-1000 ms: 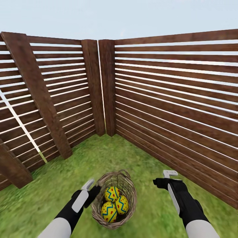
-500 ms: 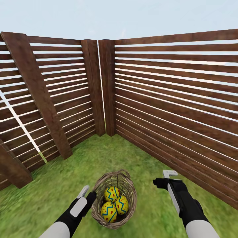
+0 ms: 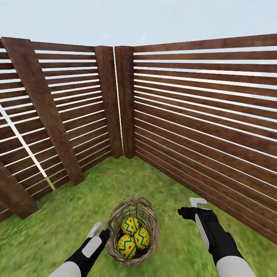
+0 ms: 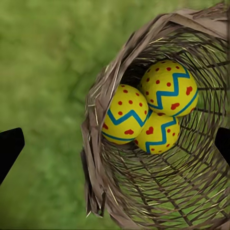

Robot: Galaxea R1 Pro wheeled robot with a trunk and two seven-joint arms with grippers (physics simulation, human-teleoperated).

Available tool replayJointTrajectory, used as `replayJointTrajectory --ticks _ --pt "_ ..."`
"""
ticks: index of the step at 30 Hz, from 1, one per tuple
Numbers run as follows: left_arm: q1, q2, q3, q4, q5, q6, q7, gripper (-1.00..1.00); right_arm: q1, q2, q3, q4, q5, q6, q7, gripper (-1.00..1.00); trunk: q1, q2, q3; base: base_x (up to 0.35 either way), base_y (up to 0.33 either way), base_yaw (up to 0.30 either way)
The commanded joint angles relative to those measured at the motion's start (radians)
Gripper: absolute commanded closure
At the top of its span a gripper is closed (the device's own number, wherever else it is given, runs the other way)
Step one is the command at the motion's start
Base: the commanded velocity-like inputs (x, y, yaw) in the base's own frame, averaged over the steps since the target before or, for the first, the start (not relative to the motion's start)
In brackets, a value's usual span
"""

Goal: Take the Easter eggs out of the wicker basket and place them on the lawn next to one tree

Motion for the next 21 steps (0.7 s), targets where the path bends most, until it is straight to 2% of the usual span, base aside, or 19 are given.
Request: replayJointTrajectory --ticks 1,7,21 --pt "0.000 -0.001 0.003 -0.003 0.002 0.000 0.004 -1.00 0.000 0.000 -0.001 -0.001 0.009 0.005 0.005 -1.00 0.000 0.000 -0.001 0.000 0.000 0.000" --pt "0.000 -0.002 0.002 -0.007 0.002 -0.006 0.003 -1.00 -0.001 -0.001 -0.001 -0.001 0.009 0.005 0.005 -1.00 0.000 0.000 -0.001 0.000 0.000 0.000" --pt "0.000 -0.003 0.003 -0.001 0.004 -0.006 0.002 -1.00 -0.001 0.000 -0.001 -0.004 0.005 0.006 0.007 -1.00 0.054 -0.098 -0.045 0.000 0.000 0.000"
